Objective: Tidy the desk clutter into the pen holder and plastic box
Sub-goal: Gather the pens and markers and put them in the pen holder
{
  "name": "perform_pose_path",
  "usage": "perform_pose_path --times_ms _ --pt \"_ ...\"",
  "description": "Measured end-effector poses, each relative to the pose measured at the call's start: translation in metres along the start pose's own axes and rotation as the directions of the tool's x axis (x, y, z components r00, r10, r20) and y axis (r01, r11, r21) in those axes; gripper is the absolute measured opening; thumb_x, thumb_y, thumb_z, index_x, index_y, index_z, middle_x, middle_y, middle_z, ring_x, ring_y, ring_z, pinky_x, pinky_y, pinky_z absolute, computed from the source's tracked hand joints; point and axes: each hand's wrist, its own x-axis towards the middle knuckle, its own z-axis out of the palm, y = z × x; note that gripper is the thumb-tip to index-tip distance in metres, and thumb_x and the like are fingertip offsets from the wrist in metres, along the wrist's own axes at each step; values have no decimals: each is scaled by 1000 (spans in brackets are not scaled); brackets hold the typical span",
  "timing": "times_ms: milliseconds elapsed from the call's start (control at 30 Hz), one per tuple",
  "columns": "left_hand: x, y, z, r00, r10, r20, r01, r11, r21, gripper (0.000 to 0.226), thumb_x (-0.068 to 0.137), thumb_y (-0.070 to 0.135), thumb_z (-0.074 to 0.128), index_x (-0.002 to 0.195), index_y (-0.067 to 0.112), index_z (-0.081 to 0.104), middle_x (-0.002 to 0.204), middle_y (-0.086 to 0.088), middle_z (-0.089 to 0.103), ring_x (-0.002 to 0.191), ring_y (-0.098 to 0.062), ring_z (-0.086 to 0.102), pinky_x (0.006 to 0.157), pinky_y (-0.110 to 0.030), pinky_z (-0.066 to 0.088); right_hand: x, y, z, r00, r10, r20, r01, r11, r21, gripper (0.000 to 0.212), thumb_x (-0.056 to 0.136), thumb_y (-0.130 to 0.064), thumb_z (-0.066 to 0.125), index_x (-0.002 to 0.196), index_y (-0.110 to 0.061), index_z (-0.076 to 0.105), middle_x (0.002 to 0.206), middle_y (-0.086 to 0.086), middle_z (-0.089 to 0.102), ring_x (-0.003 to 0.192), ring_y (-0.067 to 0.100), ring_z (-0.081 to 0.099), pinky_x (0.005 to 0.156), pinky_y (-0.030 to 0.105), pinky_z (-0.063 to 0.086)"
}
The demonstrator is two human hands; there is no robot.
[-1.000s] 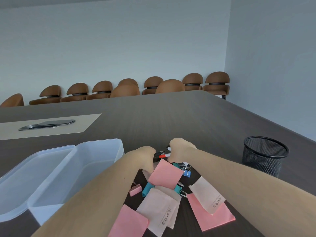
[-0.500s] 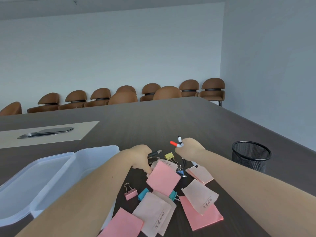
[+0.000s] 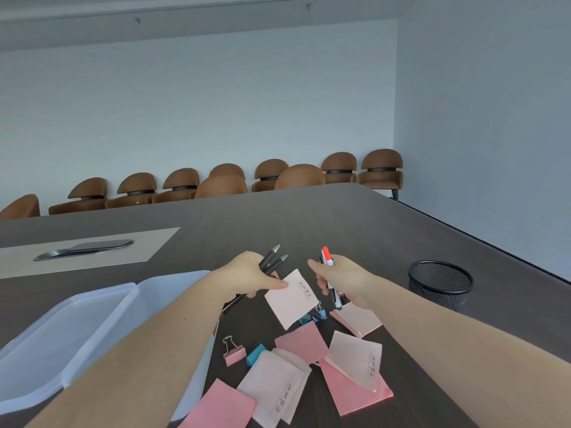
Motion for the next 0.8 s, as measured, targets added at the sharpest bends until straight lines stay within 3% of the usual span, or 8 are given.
perform_pose_path --times_ms 233,333,400,467,533,633,800 --pt "1 -6 3 994 -35 -102 13 978 -207 32 76 13 78 100 -3 64 81 -13 58 61 -19 45 50 -23 37 -3 17 -4 992 -123 41 105 948 301 28 97 -35 50 83 -15 64 57 -4 51 62 16 46 78 35 39" --pt "0 -5 9 990 -39 -133 5 968 -249 20 77 11 77 86 7 59 75 -7 57 68 -21 49 59 -26 40 -6 19 -5 987 -141 77 100 915 390 25 99 -27 49 92 -10 66 63 1 49 64 16 46 75 30 45" --pt "0 -3 12 987 -38 -154 -6 961 -276 14 79 8 74 80 10 60 71 -4 52 61 -18 42 56 -24 38 -8 20 -5 985 -146 91 98 910 402 24 100 -23 48 95 -7 66 66 3 48 64 15 46 72 29 46" --pt "1 -1 16 981 -41 -191 -23 947 -322 6 81 5 69 87 6 68 74 -5 52 59 -17 39 53 -23 36 -9 22 -4 985 -139 99 91 920 381 24 100 -21 47 96 -7 66 68 4 48 65 15 46 71 29 46" --pt "3 3 20 970 -45 -239 -45 933 -357 12 83 8 67 94 4 67 73 -5 49 57 -16 37 50 -21 35 -10 24 -5 985 -130 110 81 925 371 24 100 -21 47 97 -8 67 70 5 49 69 17 47 76 32 47" --pt "3 9 26 938 10 -347 -114 953 -281 13 88 17 64 97 8 64 65 1 47 55 -13 41 51 -21 35 -10 27 -6 984 -122 127 68 927 368 26 100 -25 47 97 -10 67 71 4 54 73 18 50 87 36 48" --pt "4 13 36 843 165 -512 -235 969 -75 17 96 25 52 96 8 54 78 -2 52 61 -11 49 55 -21 36 -7 34 -6 995 -94 41 83 972 221 26 99 -31 47 87 -14 64 70 0 59 72 14 59 96 38 52"
